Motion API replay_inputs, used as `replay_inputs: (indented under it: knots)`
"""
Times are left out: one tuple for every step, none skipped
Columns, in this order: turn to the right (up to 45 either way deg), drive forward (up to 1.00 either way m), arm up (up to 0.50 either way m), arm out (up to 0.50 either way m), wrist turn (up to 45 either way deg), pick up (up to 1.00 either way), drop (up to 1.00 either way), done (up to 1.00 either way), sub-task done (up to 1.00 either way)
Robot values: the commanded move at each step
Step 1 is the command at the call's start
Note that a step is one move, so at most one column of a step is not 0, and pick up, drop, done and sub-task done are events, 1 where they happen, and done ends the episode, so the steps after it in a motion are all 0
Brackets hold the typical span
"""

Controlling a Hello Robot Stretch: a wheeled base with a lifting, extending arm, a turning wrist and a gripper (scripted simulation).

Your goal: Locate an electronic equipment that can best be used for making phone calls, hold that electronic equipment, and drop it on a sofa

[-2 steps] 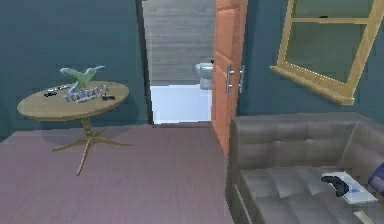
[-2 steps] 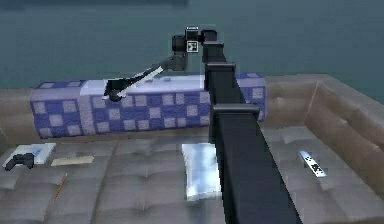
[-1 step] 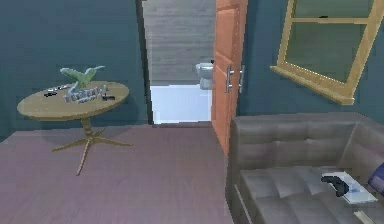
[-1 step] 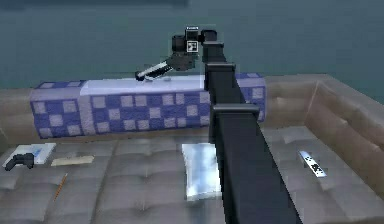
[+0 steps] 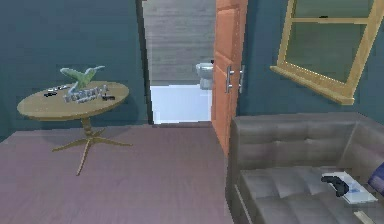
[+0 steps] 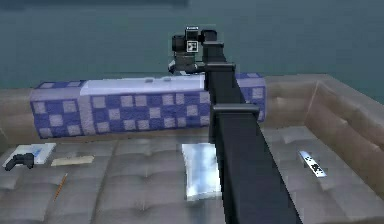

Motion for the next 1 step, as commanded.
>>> replay_inputs:
  knots:
    - [0.0, 0.0, -0.3, 0.0, 0.0, 0.0, 0.0, 0.0, 0.0]
